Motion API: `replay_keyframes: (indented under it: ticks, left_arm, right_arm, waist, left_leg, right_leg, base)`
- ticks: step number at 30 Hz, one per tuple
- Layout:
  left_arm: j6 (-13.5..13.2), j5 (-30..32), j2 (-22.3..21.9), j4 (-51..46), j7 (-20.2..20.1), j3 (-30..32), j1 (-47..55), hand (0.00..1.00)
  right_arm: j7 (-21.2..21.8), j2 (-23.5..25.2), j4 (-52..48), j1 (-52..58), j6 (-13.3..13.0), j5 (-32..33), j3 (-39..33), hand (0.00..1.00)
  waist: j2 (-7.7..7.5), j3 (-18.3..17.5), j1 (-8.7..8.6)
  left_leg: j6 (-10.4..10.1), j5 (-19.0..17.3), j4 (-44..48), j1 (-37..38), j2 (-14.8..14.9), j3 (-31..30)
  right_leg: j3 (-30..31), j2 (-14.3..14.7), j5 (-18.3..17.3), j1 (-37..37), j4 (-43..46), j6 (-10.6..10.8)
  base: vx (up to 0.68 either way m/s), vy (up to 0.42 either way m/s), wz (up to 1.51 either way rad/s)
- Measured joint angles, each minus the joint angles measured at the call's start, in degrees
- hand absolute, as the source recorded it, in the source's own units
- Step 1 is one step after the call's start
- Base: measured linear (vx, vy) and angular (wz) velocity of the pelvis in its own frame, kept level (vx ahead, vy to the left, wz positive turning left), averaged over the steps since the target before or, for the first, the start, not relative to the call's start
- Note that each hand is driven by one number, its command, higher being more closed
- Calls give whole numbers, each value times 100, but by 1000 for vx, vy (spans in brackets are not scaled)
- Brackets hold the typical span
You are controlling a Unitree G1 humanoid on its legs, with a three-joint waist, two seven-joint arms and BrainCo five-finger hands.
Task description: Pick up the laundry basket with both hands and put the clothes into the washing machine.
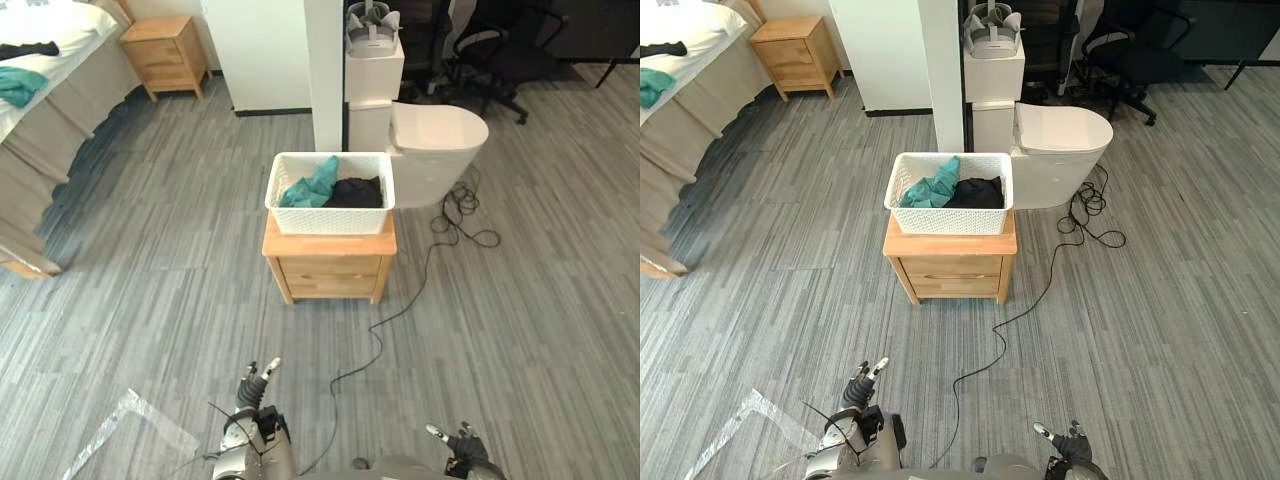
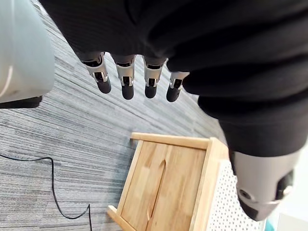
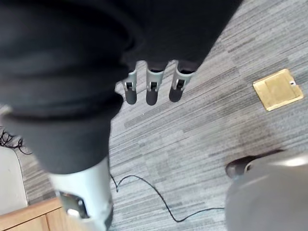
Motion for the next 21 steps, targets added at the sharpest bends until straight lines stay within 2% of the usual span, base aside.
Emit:
replay_keyframes:
  ticks: [1,2,3,4,5,6,7,8,9,10,11,12,13,14,16,17,18,20,21]
  left_arm:
    - [1,0,5,11,-7,-120,23,0]
    - [1,2,5,14,-10,-136,41,0]
    - [1,3,24,20,-4,-168,90,0]
    - [4,4,103,38,-3,-257,132,0]
    - [4,4,144,42,-3,-257,164,0]
    - [4,4,291,145,-4,-253,244,0]
    - [7,4,361,240,-2,-244,262,0]
    - [14,3,402,314,-1,-222,324,0]
    - [3,-5,480,321,24,-185,319,0]
    - [0,-22,592,399,23,-112,274,0]
    - [10,-77,659,506,29,-110,229,0]
    - [12,-139,684,542,37,-111,231,0]
    - [14,-217,671,646,58,-108,209,0]
    - [26,-216,721,718,125,-104,200,0]
    - [49,-218,755,702,145,-22,166,0]
    - [51,-222,773,680,144,126,148,0]
    - [50,-247,768,655,143,212,142,0]
    - [41,-272,719,469,138,452,111,0]
    - [31,-276,739,436,137,453,142,0]
  right_arm:
    - [4,-13,55,8,-5,-5,1,0]
    - [6,-43,129,8,-7,-7,3,0]
    - [10,-123,229,-28,-7,-16,28,0]
    - [11,-182,286,-25,-10,-40,92,0]
    - [13,-216,320,-28,-12,-68,107,0]
    - [16,-191,396,28,-5,-172,106,0]
    - [16,-172,414,56,0,-185,108,0]
    - [28,-159,479,109,-13,-215,97,0]
    - [24,-148,601,116,-14,-221,85,0]
    - [14,-81,642,107,-5,-208,30,0]
    - [12,-32,631,127,1,-183,-37,0]
    - [10,-18,622,143,-1,-90,-47,0]
    - [11,-6,585,177,-25,113,-54,0]
    - [10,-4,410,181,-29,280,-53,0]
    - [-1,-11,28,202,-97,538,-56,0]
    - [-5,-7,-261,208,-152,705,-56,0]
    - [-8,-7,-379,210,-197,774,-62,0]
    - [-36,13,-752,230,-270,968,-148,0]
    - [-51,26,-798,224,-319,1024,-212,0]
  waist:
    - [-2,-12,-5]
    - [13,-21,4]
    - [105,-77,54]
    - [189,-128,152]
    - [207,-143,178]
    - [130,-282,183]
    - [88,-382,161]
    - [-71,-562,96]
    - [-205,-611,133]
    - [-436,-581,92]
    - [-562,-542,8]
    - [-578,-529,-64]
    - [-447,-446,-183]
    - [-422,-428,-204]
    - [-295,-374,-184]
    - [-160,-287,-192]
    - [-142,-277,-220]
    - [-129,-267,-222]
    - [-195,-312,-237]
  left_leg:
    - [-103,68,-1397,48,-300,-146]
    - [-219,143,-2148,98,-446,-304]
    - [-538,346,-3389,170,-591,-650]
    - [-607,391,-3915,171,-604,-825]
    - [-593,393,-3942,161,-609,-845]
    - [-482,835,-3659,73,-693,-895]
    - [-450,942,-3459,2,-809,-854]
    - [-350,959,-3154,-124,-982,-798]
    - [-191,854,-3068,-50,-1079,-638]
    - [9,666,-3084,223,-1292,-476]
    - [117,508,-3101,487,-1480,-414]
    - [177,442,-3111,663,-1548,-407]
    - [277,264,-3118,1011,-1553,-372]
    - [317,188,-3309,1408,-1538,-285]
    - [320,186,-3766,1946,-1455,-128]
    - [315,190,-4000,2242,-1398,-42]
    - [313,190,-4095,2348,-1380,-20]
    - [194,117,-4315,2562,-1296,119]
    - [108,63,-4382,2603,-1303,145]
  right_leg:
    - [8,-109,-79,142,-16,139]
    - [42,-143,-124,202,-19,216]
    - [148,-144,-218,302,-87,367]
    - [306,-123,-359,399,-176,493]
    - [383,-125,-453,491,-197,523]
    - [554,-261,-767,665,-171,599]
    - [631,-365,-824,667,-109,677]
    - [811,-548,-862,409,434,750]
    - [1000,-649,-854,78,1258,792]
    - [1106,-823,-569,-412,2553,1189]
    - [1165,-922,32,-724,3471,1469]
    - [1207,-917,607,-893,3957,1574]
    - [1250,-894,797,-1248,4787,1634]
    - [1091,-907,514,-1621,5254,1436]
    - [809,-875,130,-2093,5032,1336]
    - [664,-811,-67,-2303,4459,1338]
    - [584,-797,-127,-2364,4086,1320]
    - [280,-780,-85,-2399,2286,1315]
    - [304,-768,278,-2261,1163,1120]
  base:
    - [343,100,0]
    - [365,133,-17]
    - [452,210,-51]
    - [386,222,-65]
    - [502,351,-76]
    - [438,319,-51]
    - [573,385,-44]
    - [409,249,-37]
    - [539,287,-33]
    - [530,255,-18]
    - [526,240,5]
    - [490,226,2]
    - [452,240,-21]
    - [426,242,-35]
    - [381,196,-51]
    - [355,129,-45]
    - [319,58,-34]
    - [274,-23,-24]
    - [205,-68,-3]
